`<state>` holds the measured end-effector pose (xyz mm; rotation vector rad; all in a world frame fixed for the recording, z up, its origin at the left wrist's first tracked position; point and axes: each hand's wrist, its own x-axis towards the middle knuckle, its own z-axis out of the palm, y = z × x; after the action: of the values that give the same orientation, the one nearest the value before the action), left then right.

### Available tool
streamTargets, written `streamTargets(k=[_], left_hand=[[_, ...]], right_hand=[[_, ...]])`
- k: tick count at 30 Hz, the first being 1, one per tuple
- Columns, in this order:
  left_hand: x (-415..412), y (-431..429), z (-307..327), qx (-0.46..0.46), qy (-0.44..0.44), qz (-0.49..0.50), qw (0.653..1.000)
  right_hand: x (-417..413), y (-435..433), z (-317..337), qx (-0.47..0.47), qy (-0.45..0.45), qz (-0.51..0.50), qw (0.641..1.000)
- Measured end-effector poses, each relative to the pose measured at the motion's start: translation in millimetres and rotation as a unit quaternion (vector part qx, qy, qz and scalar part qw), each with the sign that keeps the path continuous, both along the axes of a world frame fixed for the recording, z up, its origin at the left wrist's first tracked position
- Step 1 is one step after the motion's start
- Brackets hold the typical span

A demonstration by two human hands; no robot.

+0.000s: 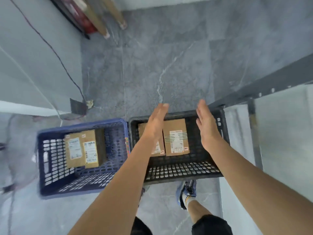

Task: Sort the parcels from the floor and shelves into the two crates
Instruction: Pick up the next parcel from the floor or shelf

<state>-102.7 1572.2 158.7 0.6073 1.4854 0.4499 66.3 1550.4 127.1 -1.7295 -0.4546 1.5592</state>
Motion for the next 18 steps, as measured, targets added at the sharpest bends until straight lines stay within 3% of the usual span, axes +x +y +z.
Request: streamTargets(k=[10,18], left_hand=[[-3,53,244,0.145,-0.083,-0.112,0.98],[25,31,402,0.228,-0.167,-0.224,0.933]], right_hand=[[-7,14,271,0.148,-0.075,-0.104,0.981],[-12,-39,445,0.254,-0.132,-0.242,0.927]])
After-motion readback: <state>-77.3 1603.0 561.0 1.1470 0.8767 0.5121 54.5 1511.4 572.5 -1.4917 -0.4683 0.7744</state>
